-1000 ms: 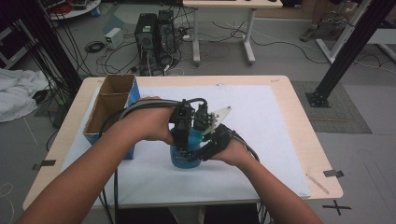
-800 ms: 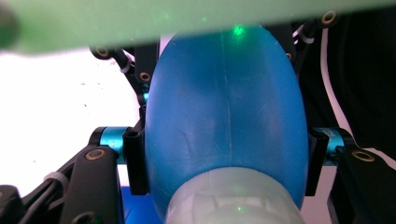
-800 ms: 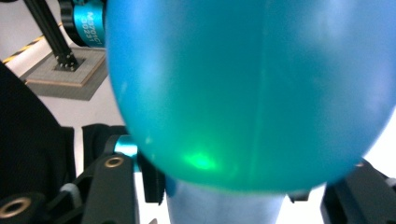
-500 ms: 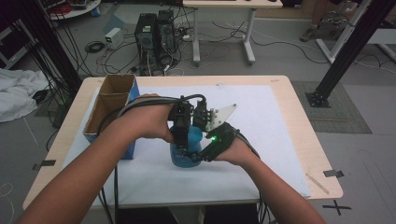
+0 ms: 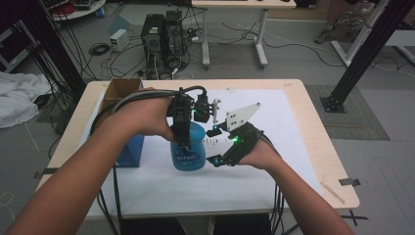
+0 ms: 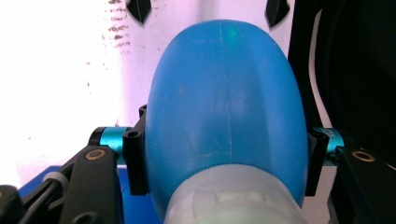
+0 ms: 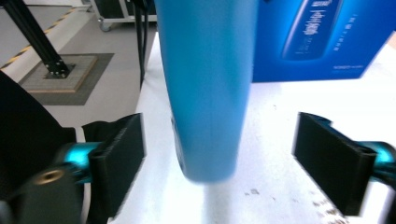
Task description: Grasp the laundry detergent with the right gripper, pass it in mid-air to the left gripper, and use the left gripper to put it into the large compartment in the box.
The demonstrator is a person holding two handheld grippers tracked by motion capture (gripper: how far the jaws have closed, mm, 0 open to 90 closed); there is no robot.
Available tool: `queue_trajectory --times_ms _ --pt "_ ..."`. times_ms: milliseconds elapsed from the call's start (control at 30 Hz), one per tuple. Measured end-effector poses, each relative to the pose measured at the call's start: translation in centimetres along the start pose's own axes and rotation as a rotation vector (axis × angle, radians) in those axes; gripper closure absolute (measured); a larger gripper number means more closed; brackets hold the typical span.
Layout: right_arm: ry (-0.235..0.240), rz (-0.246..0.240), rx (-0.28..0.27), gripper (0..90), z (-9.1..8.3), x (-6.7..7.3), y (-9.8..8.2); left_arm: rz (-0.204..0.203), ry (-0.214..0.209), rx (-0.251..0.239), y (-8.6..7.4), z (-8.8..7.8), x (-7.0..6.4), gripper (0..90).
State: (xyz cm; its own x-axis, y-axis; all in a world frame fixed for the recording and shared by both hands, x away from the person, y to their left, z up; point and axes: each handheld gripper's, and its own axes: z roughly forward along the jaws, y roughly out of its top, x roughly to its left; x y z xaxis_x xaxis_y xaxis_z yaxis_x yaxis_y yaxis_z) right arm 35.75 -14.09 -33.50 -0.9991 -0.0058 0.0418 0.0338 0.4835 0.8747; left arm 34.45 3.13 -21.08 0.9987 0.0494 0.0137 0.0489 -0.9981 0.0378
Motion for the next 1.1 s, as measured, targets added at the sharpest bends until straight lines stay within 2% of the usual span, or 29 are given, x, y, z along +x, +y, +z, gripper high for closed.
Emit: queue_trajectory --times_ms 267,400,533,700,767,800,833,900,967,1000,1100 --pt "-0.028 0.004 0.042 13.4 -1.9 -0.5 0.6 -0.046 0.004 -0.003 -1.4 -1.8 0.8 38.2" --pt "-0.052 0.004 0.074 13.1 -2.9 -0.9 0.7 -0.088 0.003 -0.012 -2.5 -2.9 1.3 38.2" --pt "-0.066 0.015 0.114 12.6 -3.2 -1.3 0.7 -0.134 0.006 -0.011 -3.6 -3.9 2.0 38.1" --pt "-0.072 0.007 0.138 12.1 -3.3 -1.5 0.7 -0.197 0.011 -0.011 -5.1 -5.3 2.8 38.1" --pt "-0.075 0.010 0.152 12.0 -3.4 -1.5 0.8 -0.229 0.010 -0.016 -5.8 -5.9 3.2 38.2" --pt "-0.074 0.001 0.171 11.8 -3.5 -1.6 0.9 -0.261 0.006 -0.023 -6.6 -6.6 3.5 38.1" --pt "-0.074 0.001 0.171 11.8 -3.5 -1.6 0.9 -0.261 0.006 -0.023 -6.6 -6.6 3.5 38.1" --pt "-0.076 0.002 0.194 9.9 -3.5 -1.6 1.1 -0.295 0.004 -0.032 -7.4 -7.3 3.8 38.1" --pt "-0.088 0.008 0.217 2.8 -3.5 -1.6 1.2 -0.340 0.000 -0.047 -8.2 -7.9 4.2 38.1" --pt "-0.094 0.004 0.238 2.8 -3.5 -1.7 1.2 -0.363 -0.002 -0.050 -8.6 -8.2 4.4 38.1" --pt "-0.094 0.003 0.240 2.8 -3.6 -1.7 1.2 -0.437 -0.004 -0.064 -9.7 -8.8 4.8 38.1"
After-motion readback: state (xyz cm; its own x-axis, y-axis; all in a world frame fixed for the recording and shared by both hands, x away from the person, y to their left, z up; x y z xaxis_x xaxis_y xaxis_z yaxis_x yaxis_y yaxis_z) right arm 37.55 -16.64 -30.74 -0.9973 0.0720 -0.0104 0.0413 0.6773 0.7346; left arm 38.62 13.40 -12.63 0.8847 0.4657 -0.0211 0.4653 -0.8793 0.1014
